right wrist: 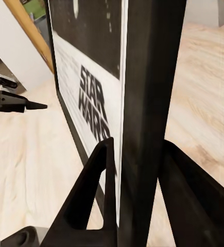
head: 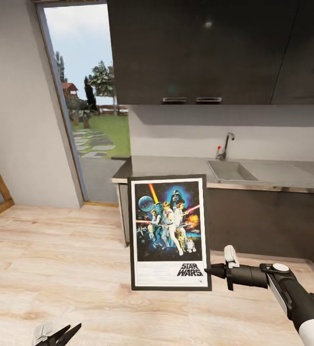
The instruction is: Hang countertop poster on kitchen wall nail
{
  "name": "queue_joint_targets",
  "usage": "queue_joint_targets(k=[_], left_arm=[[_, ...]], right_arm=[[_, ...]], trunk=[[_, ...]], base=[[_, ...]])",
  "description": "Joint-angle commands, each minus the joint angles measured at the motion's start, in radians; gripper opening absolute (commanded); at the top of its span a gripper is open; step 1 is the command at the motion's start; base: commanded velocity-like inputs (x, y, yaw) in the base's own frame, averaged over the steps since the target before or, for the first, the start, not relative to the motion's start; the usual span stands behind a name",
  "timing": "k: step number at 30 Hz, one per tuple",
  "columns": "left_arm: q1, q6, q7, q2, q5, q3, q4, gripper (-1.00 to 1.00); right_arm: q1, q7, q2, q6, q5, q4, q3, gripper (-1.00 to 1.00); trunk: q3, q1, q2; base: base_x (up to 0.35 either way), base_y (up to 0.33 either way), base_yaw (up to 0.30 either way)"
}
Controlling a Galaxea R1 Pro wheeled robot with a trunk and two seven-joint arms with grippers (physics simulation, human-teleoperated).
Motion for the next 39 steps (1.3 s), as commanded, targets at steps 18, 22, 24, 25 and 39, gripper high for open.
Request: queue_joint_targets(k=[18, 22, 24, 25, 39], left_arm=[[-0.001, -0.008, -0.002, 0.0, 0.003, -0.004, 0.001, 1.0], [-0.001, -0.008, -0.003, 0.0, 0.004, -0.004, 0.0, 1.0], [-0.001, -0.007, -0.003, 0.0, 0.004, -0.004, 0.0, 1.0], [-0.001, -0.007, -0.004, 0.0, 0.004, -0.004, 0.0, 1.0], [-0.001, 0.058, 0.001, -0.001, 0.004, -0.005, -0.003, 1.0]], right_arm=[[0.0, 0.0, 0.0, 0.014, 0.0, -0.001, 0.0, -1.0], [0.0, 0.0, 0.0, 0.014, 0.0, -0.001, 0.0, -1.0], [0.0, 0.0, 0.0, 0.014, 0.0, -0.001, -0.001, -1.0], [0.0, 0.0, 0.0, 0.014, 0.0, -0.001, -0.001, -1.0], [0.0, 0.001, 0.0, 0.014, -0.001, 0.001, -0.002, -1.0]], trunk=[[-0.001, 0.0, -0.001], [-0.001, 0.0, -0.001], [0.002, -0.004, 0.006], [0.005, -0.008, 0.013], [0.049, -0.061, 0.111]], base=[[0.0, 0.2, 0.278], [0.0, 0.01, 0.281], [0.0, 0.005, 0.281], [0.0, 0.003, 0.281], [0.0, 0.001, 0.083]])
